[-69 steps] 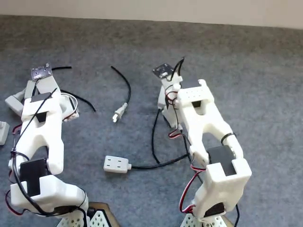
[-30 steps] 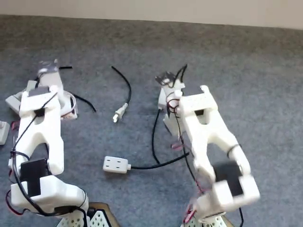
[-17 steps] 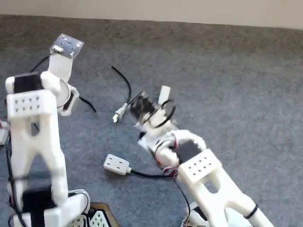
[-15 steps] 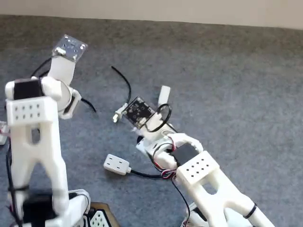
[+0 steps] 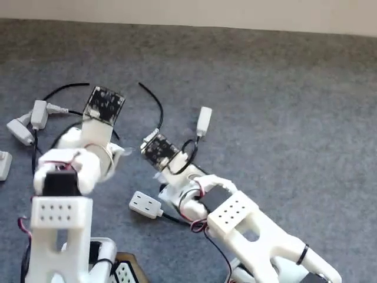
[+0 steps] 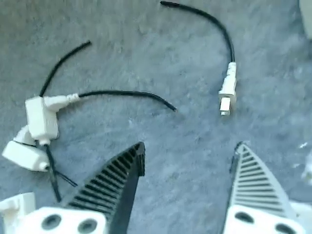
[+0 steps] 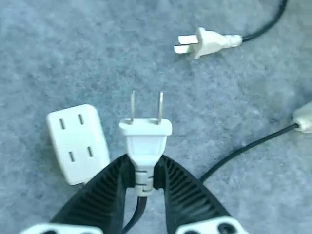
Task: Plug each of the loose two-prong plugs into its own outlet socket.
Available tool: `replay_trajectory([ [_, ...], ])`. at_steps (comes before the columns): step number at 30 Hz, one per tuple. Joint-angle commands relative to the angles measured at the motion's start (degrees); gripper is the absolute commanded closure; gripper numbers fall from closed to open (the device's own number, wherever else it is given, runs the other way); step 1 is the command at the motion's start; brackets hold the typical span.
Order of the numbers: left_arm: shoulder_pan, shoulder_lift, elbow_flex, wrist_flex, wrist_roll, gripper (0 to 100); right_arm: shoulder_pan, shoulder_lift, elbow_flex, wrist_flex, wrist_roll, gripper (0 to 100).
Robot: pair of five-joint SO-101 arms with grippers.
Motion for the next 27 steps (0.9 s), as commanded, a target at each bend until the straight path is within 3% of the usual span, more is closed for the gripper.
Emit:
replay_trajectory([
  [1,4.9,-7.2,5.7,-4.1,5.5,66,-2.0,0.0,0.0,-0.5,-1.2,99.3],
  [11,8.3,-9.7,17.5,-11.6,5.8,64,-2.2,-1.9,-0.4,2.8,-1.3,99.3],
  [19,8.7,-10.0,19.5,-11.6,5.8,64,-1.8,-15.3,-6.3,13.7,-0.9,99.3],
  [27,12.4,-10.1,21.7,-11.5,5.8,64,2.2,-13.2,-12.4,14.3,-0.8,99.3],
])
